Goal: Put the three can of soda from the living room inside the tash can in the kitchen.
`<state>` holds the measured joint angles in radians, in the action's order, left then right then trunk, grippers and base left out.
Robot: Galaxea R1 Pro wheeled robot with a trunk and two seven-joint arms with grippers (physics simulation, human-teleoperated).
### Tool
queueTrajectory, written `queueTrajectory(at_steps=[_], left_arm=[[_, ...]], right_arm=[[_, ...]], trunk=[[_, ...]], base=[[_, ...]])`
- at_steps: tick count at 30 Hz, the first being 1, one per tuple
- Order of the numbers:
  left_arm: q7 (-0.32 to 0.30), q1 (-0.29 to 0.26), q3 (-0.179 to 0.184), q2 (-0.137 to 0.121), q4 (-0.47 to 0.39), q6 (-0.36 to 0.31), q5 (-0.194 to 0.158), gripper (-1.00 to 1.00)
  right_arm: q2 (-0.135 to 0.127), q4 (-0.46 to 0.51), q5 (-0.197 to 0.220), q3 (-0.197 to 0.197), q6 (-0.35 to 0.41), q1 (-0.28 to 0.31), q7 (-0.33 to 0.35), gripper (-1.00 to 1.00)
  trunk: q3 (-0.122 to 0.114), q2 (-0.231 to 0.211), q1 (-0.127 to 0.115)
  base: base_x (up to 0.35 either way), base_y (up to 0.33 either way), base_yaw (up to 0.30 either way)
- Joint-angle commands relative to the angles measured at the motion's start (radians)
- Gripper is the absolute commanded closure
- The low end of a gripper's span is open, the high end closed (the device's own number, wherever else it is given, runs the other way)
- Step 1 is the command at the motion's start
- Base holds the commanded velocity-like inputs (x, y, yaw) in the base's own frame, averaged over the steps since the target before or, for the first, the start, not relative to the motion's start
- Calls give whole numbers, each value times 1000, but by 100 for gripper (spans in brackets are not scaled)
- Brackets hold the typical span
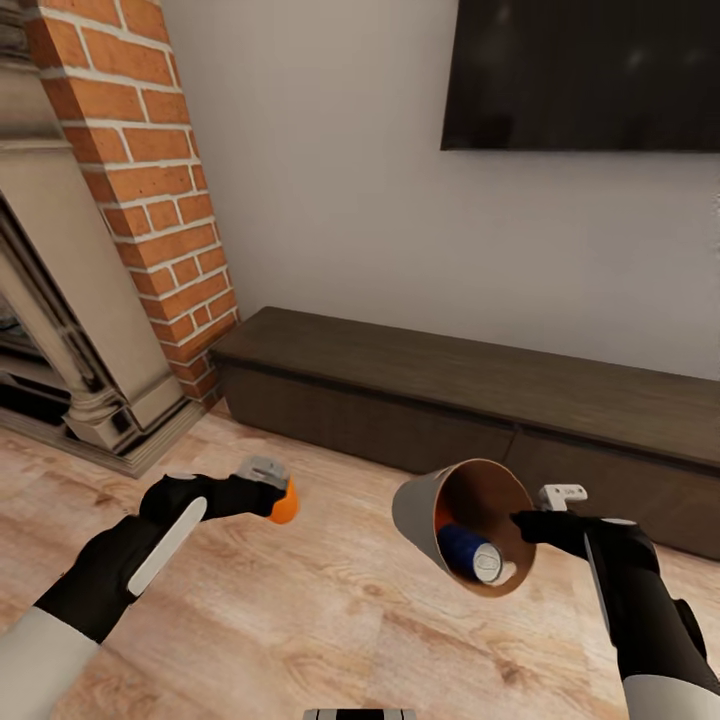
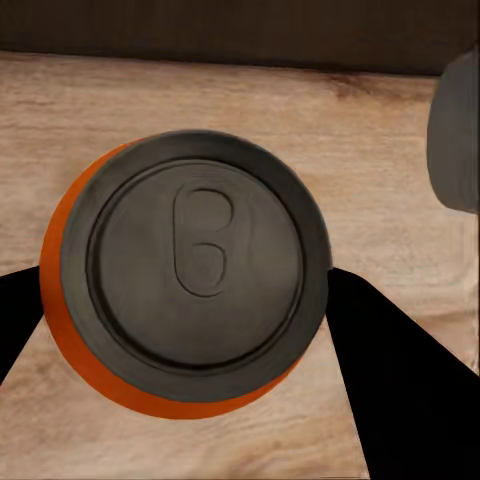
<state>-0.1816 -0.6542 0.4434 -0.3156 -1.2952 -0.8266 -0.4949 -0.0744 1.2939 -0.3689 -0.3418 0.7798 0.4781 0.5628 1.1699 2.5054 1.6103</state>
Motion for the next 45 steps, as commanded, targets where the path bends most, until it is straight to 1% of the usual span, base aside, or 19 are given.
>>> queueTrajectory(at_steps=[1,3,5,8,10,12,15,19,20,25,26,27,29,31,33,34,37,42,45], left_arm=[[-13,1,0,-2,-28,-21,7,100],[-19,1,1,-3,-53,-42,7,100],[-29,1,4,-5,-104,-93,7,100],[-48,1,6,-4,-127,-129,6,100],[-96,1,5,-4,-158,-175,6,100],[-118,1,4,-4,-184,-211,6,100],[-137,1,8,-4,-231,-221,1,100],[-142,1,11,-3,-246,-221,-51,100],[-143,1,12,2,-249,-221,-73,100],[-145,-1,13,14,-263,-221,-104,100],[-147,-1,14,16,-266,-221,-130,100],[-149,-1,17,17,-269,-221,-192,100],[-150,-3,18,18,-272,-221,-246,100],[-152,-6,19,19,-277,-221,-283,100],[-153,-8,19,20,-279,-221,-294,100],[-159,-10,19,20,-281,-221,-321,100],[-166,-12,20,20,-289,-221,-365,100],[-170,-14,19,24,-294,-221,-389,100],[-171,-15,20,38,-295,-221,-411,100]], right_arm=[[2,1,-1,1,27,1,5,100],[3,1,-21,2,57,2,6,100],[4,1,-50,24,112,5,8,100],[4,-1,-60,55,133,7,4,100],[4,-3,-68,86,180,8,2,100],[4,-2,-85,110,209,9,1,100],[10,-3,-127,136,238,19,0,100],[16,-5,-143,163,251,39,0,100],[18,-11,-147,195,267,43,-1,100],[20,-49,-151,230,267,64,-2,100],[20,-61,-151,234,267,73,-3,100],[21,-74,-152,238,267,81,-3,100],[22,-81,-152,241,267,85,-3,100],[27,-89,-153,247,267,88,-3,100],[33,-96,-154,254,267,89,-6,100],[41,-117,-152,266,267,93,-40,100],[48,-138,-149,273,267,106,-80,100],[65,-146,-148,277,267,111,-98,100],[75,-149,-149,277,267,112,-103,100]], trunk=[[-4,0,0],[-12,-1,-1],[-20,-1,-2],[-31,-2,-4],[-39,-2,-4],[-47,-3,-5],[-58,-4,-7],[-74,-5,-8],[-78,-5,-9],[-95,-19,-18],[-99,-26,-22],[-102,-33,-26],[-108,-47,-33],[-114,-61,-41],[-120,-75,-49],[-124,-82,-52],[-133,-103,-64],[-149,-138,-83],[-158,-159,-95]], base=[[0,0,0],[0,0,0],[0,0,0],[0,0,0],[0,0,0],[0,0,0],[0,0,0],[0,0,0],[0,0,0],[0,0,0],[0,0,0],[0,0,0],[0,0,0],[0,0,0],[0,0,0],[0,0,0],[0,0,0],[0,0,0],[0,0,0]])
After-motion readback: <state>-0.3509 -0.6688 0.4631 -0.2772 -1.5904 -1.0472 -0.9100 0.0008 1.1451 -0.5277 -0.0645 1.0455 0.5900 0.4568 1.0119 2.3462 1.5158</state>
